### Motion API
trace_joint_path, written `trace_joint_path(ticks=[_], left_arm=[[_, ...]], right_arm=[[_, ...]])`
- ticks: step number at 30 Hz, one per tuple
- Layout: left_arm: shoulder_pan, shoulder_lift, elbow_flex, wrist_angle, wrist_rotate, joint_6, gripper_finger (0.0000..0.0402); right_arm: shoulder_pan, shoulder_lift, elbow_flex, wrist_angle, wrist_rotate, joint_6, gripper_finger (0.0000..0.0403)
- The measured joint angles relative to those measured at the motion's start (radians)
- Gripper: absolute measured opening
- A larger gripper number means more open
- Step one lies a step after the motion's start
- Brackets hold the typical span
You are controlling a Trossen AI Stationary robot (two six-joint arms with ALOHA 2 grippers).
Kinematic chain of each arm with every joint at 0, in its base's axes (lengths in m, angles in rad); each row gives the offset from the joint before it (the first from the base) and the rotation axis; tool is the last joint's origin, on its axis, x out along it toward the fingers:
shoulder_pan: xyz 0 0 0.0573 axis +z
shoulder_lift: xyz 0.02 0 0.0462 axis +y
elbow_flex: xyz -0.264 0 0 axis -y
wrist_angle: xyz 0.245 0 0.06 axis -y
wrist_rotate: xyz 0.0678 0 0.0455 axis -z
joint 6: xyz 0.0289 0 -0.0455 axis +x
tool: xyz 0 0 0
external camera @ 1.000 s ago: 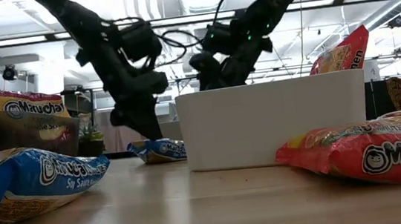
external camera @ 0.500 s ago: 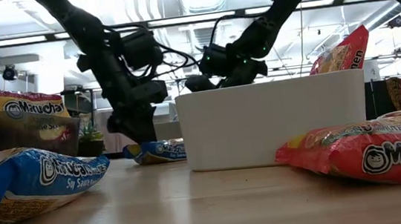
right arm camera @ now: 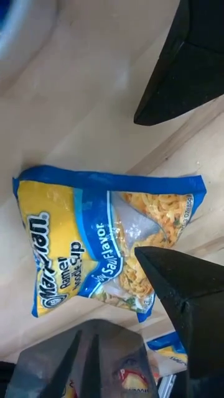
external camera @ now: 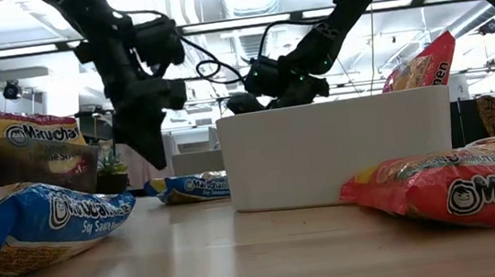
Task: Sort Maruchan noodles
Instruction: Put the blue noodle pack into the gray bin
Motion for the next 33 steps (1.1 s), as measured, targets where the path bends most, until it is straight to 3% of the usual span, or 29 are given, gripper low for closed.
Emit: trace_joint_path(ticks=[16,33], left_arm=[[0.0,0.133,-0.073,0.178,0.004,-0.041,0.0039],[0.0,0.145,-0.075,0.226,0.004,-0.049,0.0039]], right_arm=[[0.027,0.003,-0.003,0.054,0.012,0.014,0.0321],[0.043,0.003,-0.077,0.193,0.042,0.053,0.0315]])
